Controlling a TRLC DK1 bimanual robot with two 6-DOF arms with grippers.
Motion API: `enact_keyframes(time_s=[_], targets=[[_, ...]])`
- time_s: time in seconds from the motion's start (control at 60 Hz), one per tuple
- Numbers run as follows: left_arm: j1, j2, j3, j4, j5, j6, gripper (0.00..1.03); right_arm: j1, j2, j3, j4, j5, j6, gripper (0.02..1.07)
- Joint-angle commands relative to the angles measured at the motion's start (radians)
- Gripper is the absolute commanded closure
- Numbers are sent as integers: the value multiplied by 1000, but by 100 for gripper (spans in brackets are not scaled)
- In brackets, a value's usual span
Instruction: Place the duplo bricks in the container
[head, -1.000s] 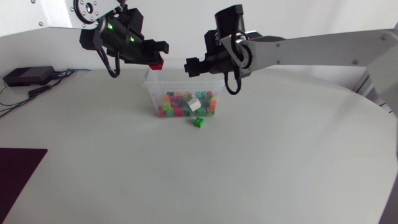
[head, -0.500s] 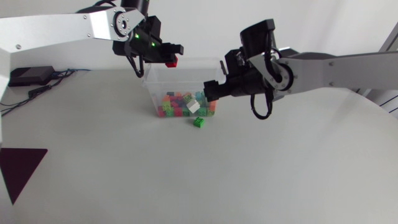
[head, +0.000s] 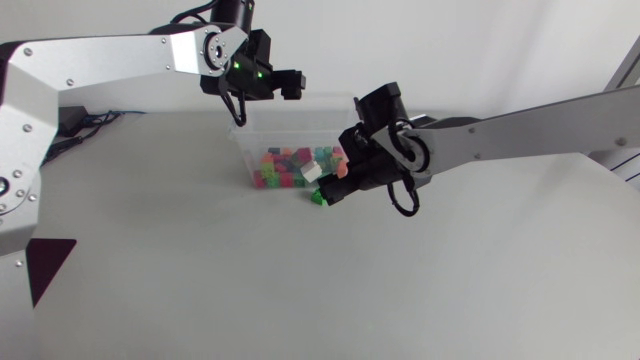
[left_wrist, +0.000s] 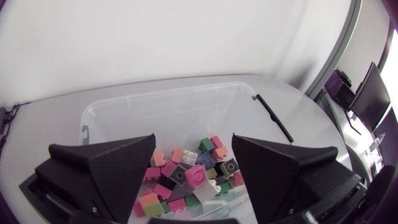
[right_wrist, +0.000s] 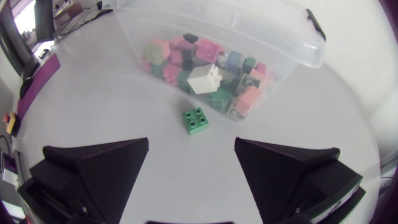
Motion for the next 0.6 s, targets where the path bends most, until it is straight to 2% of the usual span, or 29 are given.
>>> enact_keyframes(time_s=[0.0, 0.2, 0.583], targets=[[10, -105, -98, 30, 8, 29, 4, 2, 45, 40, -8, -10, -63, 7], [36, -316, -296, 93, 8, 49, 4, -16, 131, 92, -5, -52, -130, 7], [69, -598, -577, 79, 11, 122, 4, -50, 276, 166, 9, -118, -222, 7]])
